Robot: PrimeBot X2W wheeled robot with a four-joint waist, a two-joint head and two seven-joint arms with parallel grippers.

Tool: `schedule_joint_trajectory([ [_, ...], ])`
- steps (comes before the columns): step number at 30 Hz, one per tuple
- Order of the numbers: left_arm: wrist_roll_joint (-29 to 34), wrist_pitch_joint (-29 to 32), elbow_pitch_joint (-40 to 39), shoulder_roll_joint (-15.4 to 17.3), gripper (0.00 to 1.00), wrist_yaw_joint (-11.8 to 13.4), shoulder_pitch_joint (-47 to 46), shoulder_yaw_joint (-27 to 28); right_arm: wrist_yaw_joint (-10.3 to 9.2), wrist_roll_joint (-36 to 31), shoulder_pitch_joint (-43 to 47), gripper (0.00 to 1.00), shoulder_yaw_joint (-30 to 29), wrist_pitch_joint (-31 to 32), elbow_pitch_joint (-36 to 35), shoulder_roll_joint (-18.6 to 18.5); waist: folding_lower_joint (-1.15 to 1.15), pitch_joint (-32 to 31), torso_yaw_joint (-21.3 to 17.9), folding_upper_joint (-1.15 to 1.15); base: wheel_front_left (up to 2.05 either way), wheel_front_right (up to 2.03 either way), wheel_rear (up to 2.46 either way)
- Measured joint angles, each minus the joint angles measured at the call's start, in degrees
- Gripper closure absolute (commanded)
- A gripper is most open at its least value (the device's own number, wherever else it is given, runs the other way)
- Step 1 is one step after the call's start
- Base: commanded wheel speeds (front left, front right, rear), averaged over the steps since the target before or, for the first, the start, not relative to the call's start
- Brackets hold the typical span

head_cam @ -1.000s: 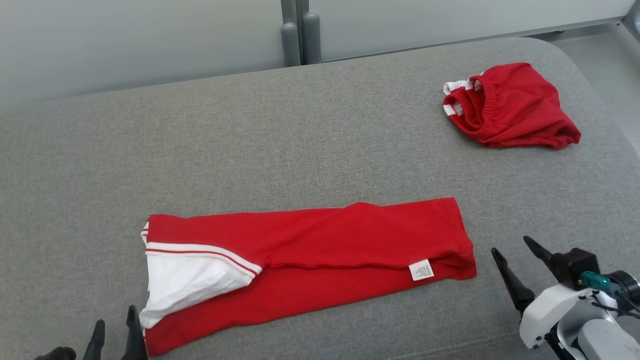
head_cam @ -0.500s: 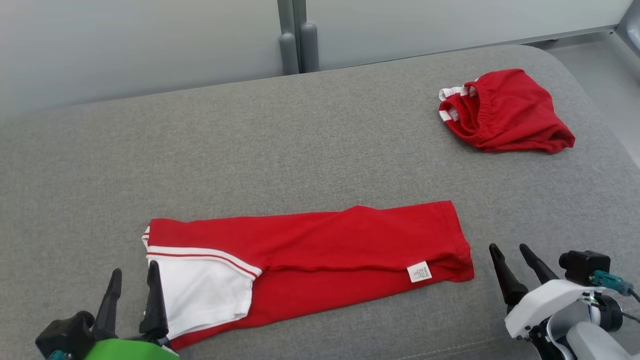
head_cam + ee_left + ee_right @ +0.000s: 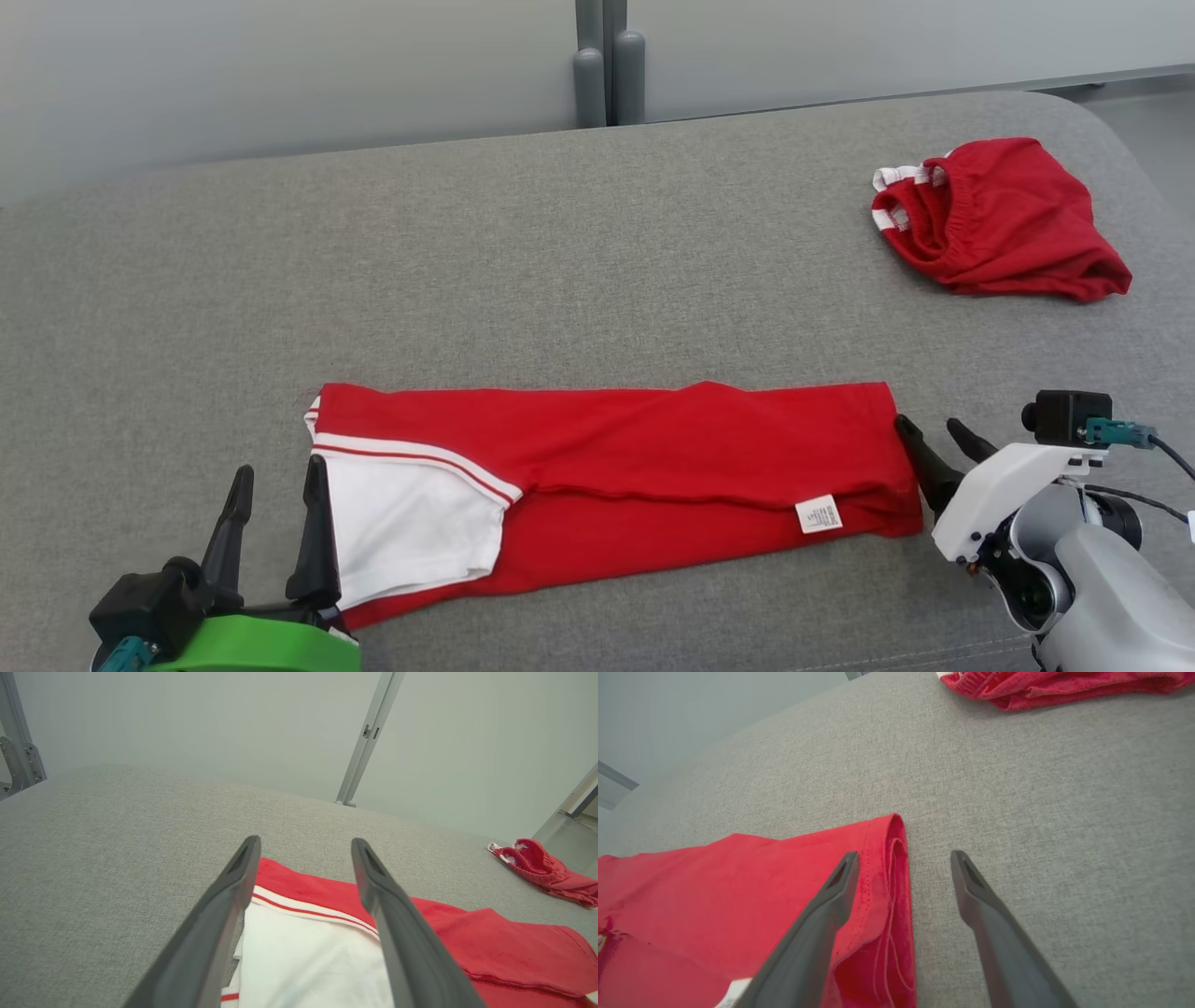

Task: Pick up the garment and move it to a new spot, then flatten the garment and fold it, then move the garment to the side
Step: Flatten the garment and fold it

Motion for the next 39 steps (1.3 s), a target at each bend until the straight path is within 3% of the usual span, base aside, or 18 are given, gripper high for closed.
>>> schedule_joint_trajectory([
  [14,0.00,-0.14,-1.69,-0.70,0.00,1.75,0.40,0.21,0.51,5.69,-1.36,0.00,0.46,7.79,4.46,-0.04,0.00,1.35,1.96,0.00,0.00,0.00,0.00],
  [16,0.00,-0.14,-1.81,-0.75,0.00,1.88,0.41,0.21,0.51,6.12,-1.49,0.51,0.92,8.60,4.48,-0.04,0.00,1.41,1.93,0.00,0.00,0.00,0.00],
  [18,0.00,-0.14,-1.94,-0.77,0.00,1.94,0.45,0.23,0.51,6.81,-1.72,0.61,2.03,9.24,4.32,-0.05,0.00,1.46,1.89,0.00,0.00,0.00,0.00],
  [23,0.00,-0.14,-2.24,-0.80,0.00,2.00,0.61,0.24,0.51,8.12,-2.24,1.00,4.46,10.40,3.47,0.02,0.00,1.46,1.71,0.00,0.00,0.00,0.00],
  [35,0.02,-0.14,-2.56,-0.90,0.00,2.50,2.21,0.76,0.58,9.28,-3.98,1.00,5.97,9.03,1.70,-2.52,0.00,0.53,0.44,0.00,0.00,0.00,0.00],
  [39,0.04,-0.14,-2.90,-0.90,0.00,2.50,2.47,0.74,0.58,9.71,-4.79,1.00,6.11,9.02,1.61,-4.86,0.00,-0.04,-0.45,0.00,0.00,0.00,0.00],
])
